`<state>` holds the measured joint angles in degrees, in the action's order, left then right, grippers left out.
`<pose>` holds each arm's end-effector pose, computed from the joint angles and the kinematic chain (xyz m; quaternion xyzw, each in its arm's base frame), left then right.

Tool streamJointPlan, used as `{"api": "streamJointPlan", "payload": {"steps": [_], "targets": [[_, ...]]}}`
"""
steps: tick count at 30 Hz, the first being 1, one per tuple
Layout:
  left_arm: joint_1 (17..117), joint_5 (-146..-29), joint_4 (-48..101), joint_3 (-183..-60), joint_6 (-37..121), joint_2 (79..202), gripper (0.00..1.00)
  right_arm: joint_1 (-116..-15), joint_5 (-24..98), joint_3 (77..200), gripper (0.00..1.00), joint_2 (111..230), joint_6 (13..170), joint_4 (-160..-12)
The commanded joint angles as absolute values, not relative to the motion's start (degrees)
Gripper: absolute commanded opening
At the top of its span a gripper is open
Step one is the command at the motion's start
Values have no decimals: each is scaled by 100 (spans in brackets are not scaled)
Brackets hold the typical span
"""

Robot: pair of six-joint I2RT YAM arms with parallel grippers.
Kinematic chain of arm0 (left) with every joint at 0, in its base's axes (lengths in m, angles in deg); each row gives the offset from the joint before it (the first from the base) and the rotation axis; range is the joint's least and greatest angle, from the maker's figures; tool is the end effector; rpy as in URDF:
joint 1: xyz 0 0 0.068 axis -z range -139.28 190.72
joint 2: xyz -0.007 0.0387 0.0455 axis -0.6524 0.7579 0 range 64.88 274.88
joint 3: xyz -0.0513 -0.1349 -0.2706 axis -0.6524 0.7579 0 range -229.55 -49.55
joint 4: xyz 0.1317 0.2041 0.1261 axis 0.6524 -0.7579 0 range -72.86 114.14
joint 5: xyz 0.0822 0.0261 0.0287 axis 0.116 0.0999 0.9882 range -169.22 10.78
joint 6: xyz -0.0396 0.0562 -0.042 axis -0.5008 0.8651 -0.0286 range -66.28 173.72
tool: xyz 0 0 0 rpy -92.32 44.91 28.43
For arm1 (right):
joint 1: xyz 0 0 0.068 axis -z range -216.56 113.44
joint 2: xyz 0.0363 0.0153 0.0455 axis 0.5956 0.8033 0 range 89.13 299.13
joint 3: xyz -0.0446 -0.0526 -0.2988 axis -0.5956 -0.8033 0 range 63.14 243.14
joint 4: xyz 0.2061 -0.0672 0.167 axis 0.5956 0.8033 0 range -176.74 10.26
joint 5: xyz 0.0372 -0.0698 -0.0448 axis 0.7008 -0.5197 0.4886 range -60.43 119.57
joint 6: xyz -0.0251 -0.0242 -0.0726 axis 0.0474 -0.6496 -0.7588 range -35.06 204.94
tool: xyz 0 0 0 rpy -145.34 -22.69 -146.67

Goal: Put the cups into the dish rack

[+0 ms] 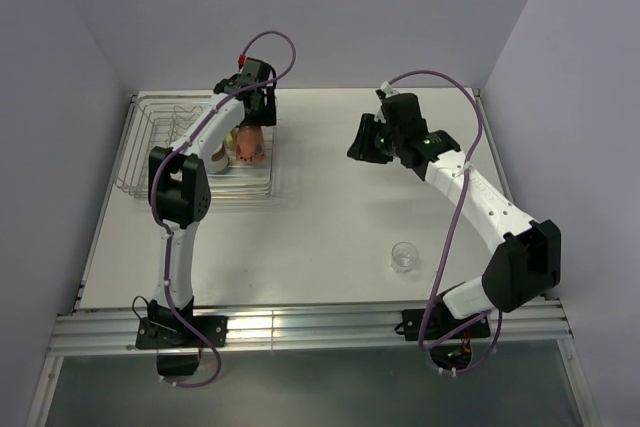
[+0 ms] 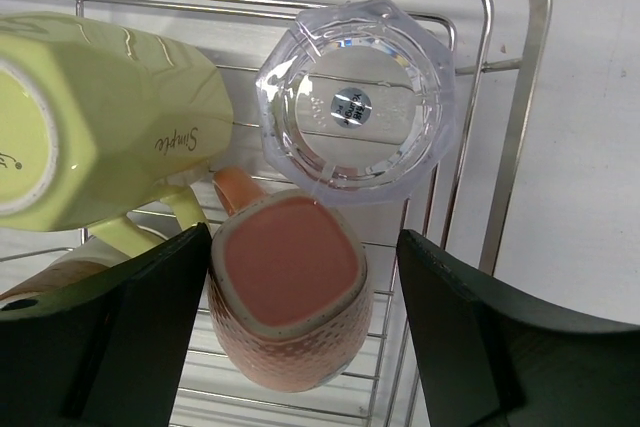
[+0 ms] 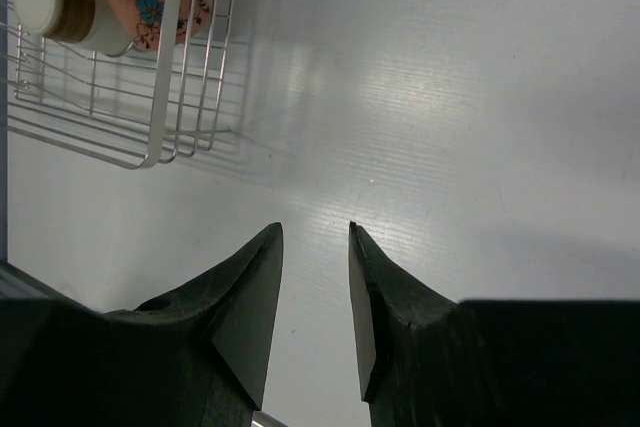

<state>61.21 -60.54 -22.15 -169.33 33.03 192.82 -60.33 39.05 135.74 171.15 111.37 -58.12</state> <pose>0.5221 -0.1712 0.2581 -0.0512 0.9395 0.0388 0.3364 0.3205 0.1536 0.3385 -0.0153 0.8964 0.2525 0.3639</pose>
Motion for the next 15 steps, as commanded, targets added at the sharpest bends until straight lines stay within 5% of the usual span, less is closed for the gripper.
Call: {"api": "streamJointPlan", "payload": {"steps": [1, 15], "targets": [[6155, -6041, -1946, -16829, 3236, 19258, 81, -6090, 3863, 13521, 40, 17034, 11025, -6046], [6155, -6085, -1876, -16267, 3113, 18767, 34, -6082, 3889, 13521, 39, 17051, 11016, -6081]]}}
